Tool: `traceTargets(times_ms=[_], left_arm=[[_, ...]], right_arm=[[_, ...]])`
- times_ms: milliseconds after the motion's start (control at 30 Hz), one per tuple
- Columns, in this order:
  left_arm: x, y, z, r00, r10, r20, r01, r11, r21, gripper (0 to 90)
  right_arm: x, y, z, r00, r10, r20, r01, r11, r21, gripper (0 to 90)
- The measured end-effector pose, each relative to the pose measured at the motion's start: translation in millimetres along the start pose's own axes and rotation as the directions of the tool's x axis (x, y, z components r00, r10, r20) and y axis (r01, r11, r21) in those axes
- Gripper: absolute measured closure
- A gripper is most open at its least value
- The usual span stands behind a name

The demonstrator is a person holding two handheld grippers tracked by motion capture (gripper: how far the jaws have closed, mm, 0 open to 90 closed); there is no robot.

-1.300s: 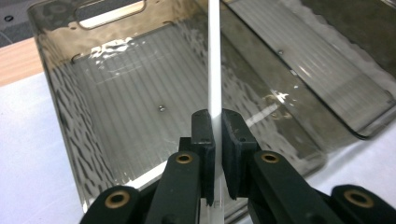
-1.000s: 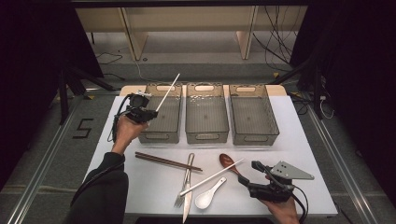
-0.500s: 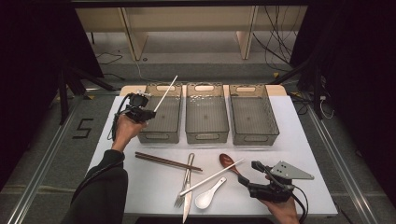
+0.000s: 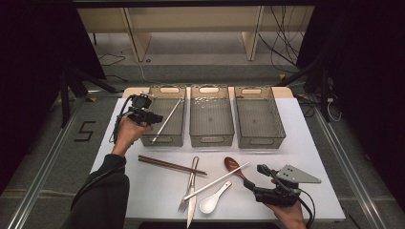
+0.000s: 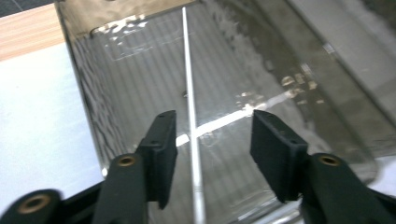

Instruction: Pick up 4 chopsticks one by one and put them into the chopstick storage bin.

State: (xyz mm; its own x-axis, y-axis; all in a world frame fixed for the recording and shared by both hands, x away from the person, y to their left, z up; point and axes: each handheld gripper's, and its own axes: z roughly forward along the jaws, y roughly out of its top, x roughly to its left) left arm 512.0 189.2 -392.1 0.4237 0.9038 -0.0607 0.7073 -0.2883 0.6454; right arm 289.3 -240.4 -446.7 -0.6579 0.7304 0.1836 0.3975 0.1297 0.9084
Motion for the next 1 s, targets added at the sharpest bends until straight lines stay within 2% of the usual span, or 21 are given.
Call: traceTargets(times_ms=[100, 200, 367, 500, 633, 700, 767, 833, 1000], left_arm=[[-7.7, -2.4, -6.8, 0.9991, -0.02, 0.038, 0.02, 0.9998, -0.005, 38.1], [-19.1, -7.9, -15.0, 0.9952, -0.014, 0.097, 0.015, 0.9999, -0.008, 33.7], [-45.0, -20.4, -31.6, 0.9891, 0.029, 0.144, -0.024, 0.9991, -0.034, 25.9], [-62.8, -34.7, -38.9, 0.9815, 0.065, 0.18, -0.057, 0.997, -0.052, 23.4], [-72.3, -45.0, -42.3, 0.9794, 0.07, 0.19, -0.057, 0.9956, -0.075, 22.3], [-74.5, -47.0, -41.6, 0.9786, 0.08, 0.19, -0.069, 0.9957, -0.062, 21.9], [-76.3, -50.4, -41.8, 0.9793, 0.066, 0.191, -0.054, 0.9962, -0.068, 21.4], [-78.2, -54.2, -42.2, 0.9769, 0.084, 0.197, -0.074, 0.9956, -0.057, 20.9], [-85.9, -61.3, -44.7, 0.9764, 0.098, 0.193, -0.09, 0.9947, -0.05, 20.3]], right_arm=[[-0.1, 0.3, -0.5, 1.0, -0.002, 0.001, 0.002, 1.0, -0.002, 26.7], [-0.1, 0.0, -0.4, 1.0, 0.0, 0.001, 0.0, 1.0, -0.001, 26.6], [0.0, 0.1, -0.4, 1.0, -0.001, 0.003, 0.001, 1.0, -0.002, 26.6], [0.2, 0.2, -1.0, 1.0, -0.001, 0.004, 0.001, 1.0, -0.003, 26.6], [0.7, 0.2, -0.8, 1.0, -0.003, 0.004, 0.003, 1.0, -0.003, 26.6], [1.0, 0.4, -0.7, 1.0, -0.006, 0.004, 0.006, 1.0, -0.002, 26.6], [1.5, 0.7, -0.6, 1.0, -0.008, 0.004, 0.008, 1.0, -0.002, 26.7], [2.1, 1.0, -0.8, 0.9999, -0.011, 0.0, 0.011, 1.0, -0.003, 26.6], [1.8, 0.5, -0.4, 1.0, -0.009, -0.001, 0.009, 1.0, -0.001, 26.6]])
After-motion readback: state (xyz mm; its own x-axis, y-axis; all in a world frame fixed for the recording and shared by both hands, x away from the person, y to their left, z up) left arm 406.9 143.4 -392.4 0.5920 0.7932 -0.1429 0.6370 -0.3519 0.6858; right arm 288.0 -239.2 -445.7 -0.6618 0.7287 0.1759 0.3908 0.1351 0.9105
